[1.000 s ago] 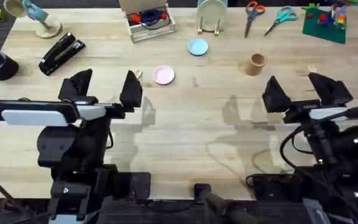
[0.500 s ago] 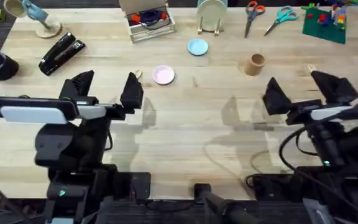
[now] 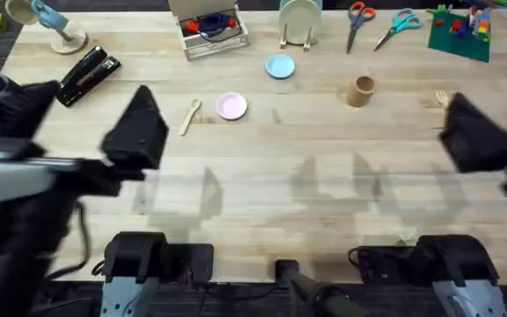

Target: Pick up a utensil and set it on the pink plate, then put the other utensil in the container.

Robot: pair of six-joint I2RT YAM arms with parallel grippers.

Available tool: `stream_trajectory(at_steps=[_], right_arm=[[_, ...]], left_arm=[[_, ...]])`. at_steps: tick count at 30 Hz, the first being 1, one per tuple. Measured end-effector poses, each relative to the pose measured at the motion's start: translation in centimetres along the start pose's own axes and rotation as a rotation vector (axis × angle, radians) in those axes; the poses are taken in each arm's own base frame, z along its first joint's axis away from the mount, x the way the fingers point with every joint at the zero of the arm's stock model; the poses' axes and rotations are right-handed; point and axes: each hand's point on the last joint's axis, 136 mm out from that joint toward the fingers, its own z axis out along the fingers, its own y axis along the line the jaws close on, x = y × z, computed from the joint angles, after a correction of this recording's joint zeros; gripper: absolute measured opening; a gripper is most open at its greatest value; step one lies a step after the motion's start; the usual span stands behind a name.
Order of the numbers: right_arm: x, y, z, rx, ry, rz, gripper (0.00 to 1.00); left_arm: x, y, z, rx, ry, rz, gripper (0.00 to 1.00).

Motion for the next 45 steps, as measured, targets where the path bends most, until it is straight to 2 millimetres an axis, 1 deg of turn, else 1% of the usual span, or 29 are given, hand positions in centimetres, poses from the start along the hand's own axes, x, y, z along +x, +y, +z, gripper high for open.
stream_trajectory(at_steps=[4,8,10,13,18,22,25,28,30,35,36,40,45], right_arm=[[-2.6,-0.9,-2.0,0.022,0.102,0.002,0.993],[-5.4,-1.8,-2.9,0.042,0.177,0.000,0.993],[-6.5,-2.1,-2.8,0.045,0.218,-0.001,0.993],[-7.5,-2.4,-2.4,0.041,0.297,-0.002,0.994],[-8.1,-2.5,-1.5,0.022,0.446,-0.004,0.995],[-7.8,-2.5,-0.6,0.007,0.551,-0.005,0.995],[-6.6,-2.4,0.1,-0.004,0.641,0.001,0.995],[-5.0,-2.2,0.8,-0.014,0.749,0.015,0.995],[-4.2,-2.1,1.6,-0.018,0.803,0.022,0.995],[-2.9,-2.0,3.6,-0.026,0.887,0.028,0.993],[-2.2,-1.9,4.5,-0.030,0.925,0.028,0.993],[-1.2,-1.8,4.5,-0.039,0.994,0.027,0.995],[-1.1,-1.8,4.4,-0.040,1.002,0.027,0.995]], left_arm=[[-2.7,0.0,-1.8,0.001,0.099,-0.003,0.993],[-4.8,-0.1,-2.4,0.002,0.216,-0.003,0.991],[-5.7,-0.1,-2.2,0.002,0.276,-0.005,0.991],[-6.4,-0.1,-1.9,0.005,0.397,-0.008,0.991],[-6.6,-0.4,-0.3,0.028,0.612,-0.020,0.991],[-6.7,-0.4,2.0,0.032,0.737,-0.027,0.993],[-6.6,-0.3,4.3,0.031,0.784,-0.029,0.993],[-5.6,-0.2,5.9,0.029,0.847,-0.030,0.993],[-4.8,-0.2,6.6,0.028,0.886,-0.032,0.993],[-3.7,-0.1,7.9,0.028,0.941,-0.034,0.993],[-3.1,-0.1,8.6,0.028,0.969,-0.036,0.993],[-2.1,-0.1,9.6,0.028,1.012,-0.038,0.994],[-0.5,0.0,10.6,0.033,1.089,-0.034,0.993]])
